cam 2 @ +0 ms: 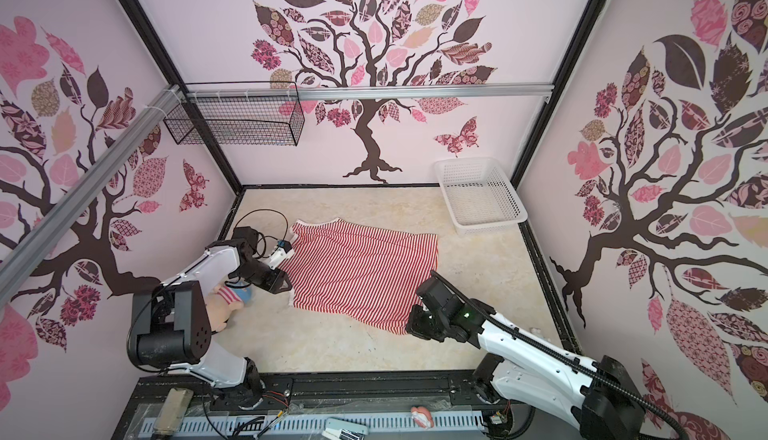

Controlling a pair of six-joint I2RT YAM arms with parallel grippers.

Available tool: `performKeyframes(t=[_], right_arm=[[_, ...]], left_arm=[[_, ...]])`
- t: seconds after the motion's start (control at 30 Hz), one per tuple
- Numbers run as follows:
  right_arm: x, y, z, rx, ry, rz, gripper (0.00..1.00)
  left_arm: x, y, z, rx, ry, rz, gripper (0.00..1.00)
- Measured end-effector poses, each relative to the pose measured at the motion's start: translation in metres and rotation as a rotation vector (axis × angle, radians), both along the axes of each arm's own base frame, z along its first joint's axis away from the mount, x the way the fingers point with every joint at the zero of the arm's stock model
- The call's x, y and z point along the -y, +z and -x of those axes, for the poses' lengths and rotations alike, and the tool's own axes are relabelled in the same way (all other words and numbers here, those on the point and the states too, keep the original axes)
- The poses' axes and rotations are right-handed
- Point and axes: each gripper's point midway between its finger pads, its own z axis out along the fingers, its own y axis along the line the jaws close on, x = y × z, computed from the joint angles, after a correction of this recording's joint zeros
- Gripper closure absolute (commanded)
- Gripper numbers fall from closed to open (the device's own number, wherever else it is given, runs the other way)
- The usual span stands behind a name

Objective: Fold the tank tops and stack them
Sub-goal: 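Grasp the near hem corners of the striped tank top with both grippers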

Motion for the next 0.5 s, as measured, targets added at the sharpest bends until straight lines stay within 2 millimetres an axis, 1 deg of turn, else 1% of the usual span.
performKeyframes(t=[0.07,0.13,0.27,0.37,0.5], right_arm=[[0.0,0.01,-0.006,0.032,-0.004,0.004,1.0],[0.001,0.016,-0.008,0.053,-0.007,0.009,1.0],[0.008,0.017,-0.008,0.064,-0.012,0.036,1.0],[0.013,0.015,-0.007,0.066,-0.019,0.057,1.0],[0.019,0.021,-0.008,0.081,-0.039,0.049,1.0]], left_arm=[[0.006,0.001,0.01,0.001,-0.033,-0.001,0.54],[0.014,-0.001,0.019,-0.001,-0.074,-0.005,0.54],[0.028,-0.007,0.038,-0.018,-0.144,-0.018,0.54],[0.03,-0.008,0.04,-0.02,-0.154,-0.026,0.54],[0.028,-0.01,0.039,-0.021,-0.153,-0.037,0.54]])
